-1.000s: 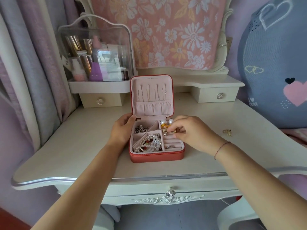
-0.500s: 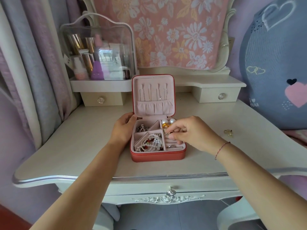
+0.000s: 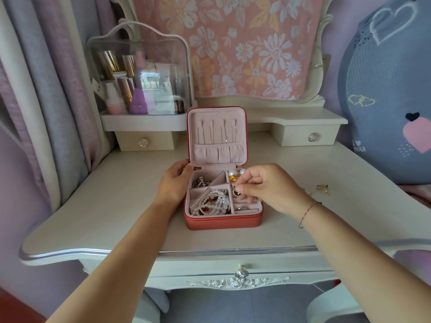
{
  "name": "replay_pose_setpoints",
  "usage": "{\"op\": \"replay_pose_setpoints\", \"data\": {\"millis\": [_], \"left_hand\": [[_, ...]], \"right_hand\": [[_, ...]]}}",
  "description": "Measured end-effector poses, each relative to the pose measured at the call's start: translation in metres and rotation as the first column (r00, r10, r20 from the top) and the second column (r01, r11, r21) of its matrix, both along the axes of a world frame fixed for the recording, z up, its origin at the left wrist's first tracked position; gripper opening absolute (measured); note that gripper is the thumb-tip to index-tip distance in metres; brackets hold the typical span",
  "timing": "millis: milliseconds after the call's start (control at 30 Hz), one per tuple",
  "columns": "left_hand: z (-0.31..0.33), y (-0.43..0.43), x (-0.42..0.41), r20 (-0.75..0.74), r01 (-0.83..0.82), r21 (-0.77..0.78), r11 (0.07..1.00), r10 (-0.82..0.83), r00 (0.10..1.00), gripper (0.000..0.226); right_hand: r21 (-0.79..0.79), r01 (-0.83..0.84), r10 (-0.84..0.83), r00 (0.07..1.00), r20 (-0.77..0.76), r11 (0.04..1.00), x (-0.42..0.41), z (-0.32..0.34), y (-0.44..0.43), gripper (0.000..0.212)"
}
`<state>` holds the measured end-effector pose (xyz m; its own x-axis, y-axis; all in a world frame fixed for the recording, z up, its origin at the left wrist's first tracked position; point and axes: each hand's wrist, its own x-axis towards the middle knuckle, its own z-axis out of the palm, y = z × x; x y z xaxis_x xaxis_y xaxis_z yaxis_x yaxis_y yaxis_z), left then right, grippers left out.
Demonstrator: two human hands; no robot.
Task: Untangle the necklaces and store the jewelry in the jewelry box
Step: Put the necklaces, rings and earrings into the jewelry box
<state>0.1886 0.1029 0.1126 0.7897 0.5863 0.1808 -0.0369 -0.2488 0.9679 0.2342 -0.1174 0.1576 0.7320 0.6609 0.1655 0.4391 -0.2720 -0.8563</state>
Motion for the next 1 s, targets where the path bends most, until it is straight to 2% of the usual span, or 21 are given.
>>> {"op": "replay_pose_setpoints", "data": {"millis": [167,267,433,567,767,900,1000], "left_hand": [[0.000,0.000,-0.001,0.000,0.002,0.003,1.000,-0.002,1.000,0.019],[0.000,0.001,-0.001,-0.001,0.000,-0.001,1.000,0.000,1.000,0.020],[-0.003,0.003,0.000,-0.019,-0.004,-0.014,1.000,0.004,1.000,0.022],[-0.002,0.002,0.000,-0.012,-0.006,-0.019,1.000,0.005,1.000,0.020],[0.000,0.001,0.000,0.007,0.002,-0.021,1.000,-0.002,1.000,0.022],[-0.003,0.003,0.001,0.006,0.001,-0.003,1.000,-0.001,1.000,0.022],[-0.004,0.003,0.001,0.003,-0.010,-0.009,1.000,0.010,1.000,0.021]], "right_hand": [[0.022,0.051,-0.051,0.998,-0.026,0.998,-0.002,-0.006,0.005,0.011],[-0.020,0.102,-0.100,0.992,0.080,0.995,-0.002,-0.009,0.009,0.009],[-0.057,0.145,-0.135,0.979,0.156,0.988,-0.005,-0.011,0.012,0.015],[-0.114,0.206,-0.164,0.939,0.302,0.972,-0.008,-0.014,0.013,0.016],[-0.035,0.218,-0.188,0.903,0.387,0.975,-0.013,-0.020,0.007,0.006],[-0.059,0.175,-0.136,0.901,0.412,0.983,-0.014,-0.023,0.001,0.008],[-0.002,0.178,-0.159,0.887,0.434,0.984,-0.008,-0.022,-0.007,0.008]]}}
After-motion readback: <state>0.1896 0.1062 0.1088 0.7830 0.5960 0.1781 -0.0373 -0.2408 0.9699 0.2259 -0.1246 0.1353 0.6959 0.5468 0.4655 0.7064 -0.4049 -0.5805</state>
